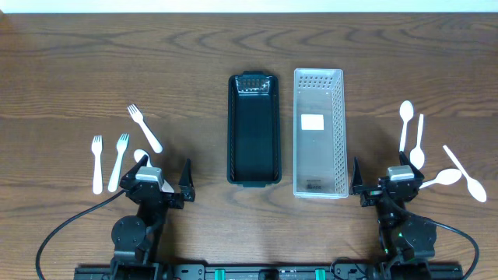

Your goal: Pack container

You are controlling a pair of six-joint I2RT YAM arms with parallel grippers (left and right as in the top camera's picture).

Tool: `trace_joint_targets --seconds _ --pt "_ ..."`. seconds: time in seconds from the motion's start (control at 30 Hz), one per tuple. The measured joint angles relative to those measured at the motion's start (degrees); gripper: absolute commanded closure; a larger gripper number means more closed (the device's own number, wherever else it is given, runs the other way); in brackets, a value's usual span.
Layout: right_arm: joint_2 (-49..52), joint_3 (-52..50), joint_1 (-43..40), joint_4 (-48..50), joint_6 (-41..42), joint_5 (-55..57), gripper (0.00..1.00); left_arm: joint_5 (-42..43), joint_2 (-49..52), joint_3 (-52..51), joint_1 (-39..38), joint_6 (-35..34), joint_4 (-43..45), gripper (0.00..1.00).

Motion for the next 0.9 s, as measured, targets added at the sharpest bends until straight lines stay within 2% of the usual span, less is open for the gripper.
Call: trace_joint_targets --seconds 0.9 --pt "0.0 0.0 0.0 0.0 0.0 0.0 0.01 0.0 0.0 0.0 0.0 0.0 0.0 0.02"
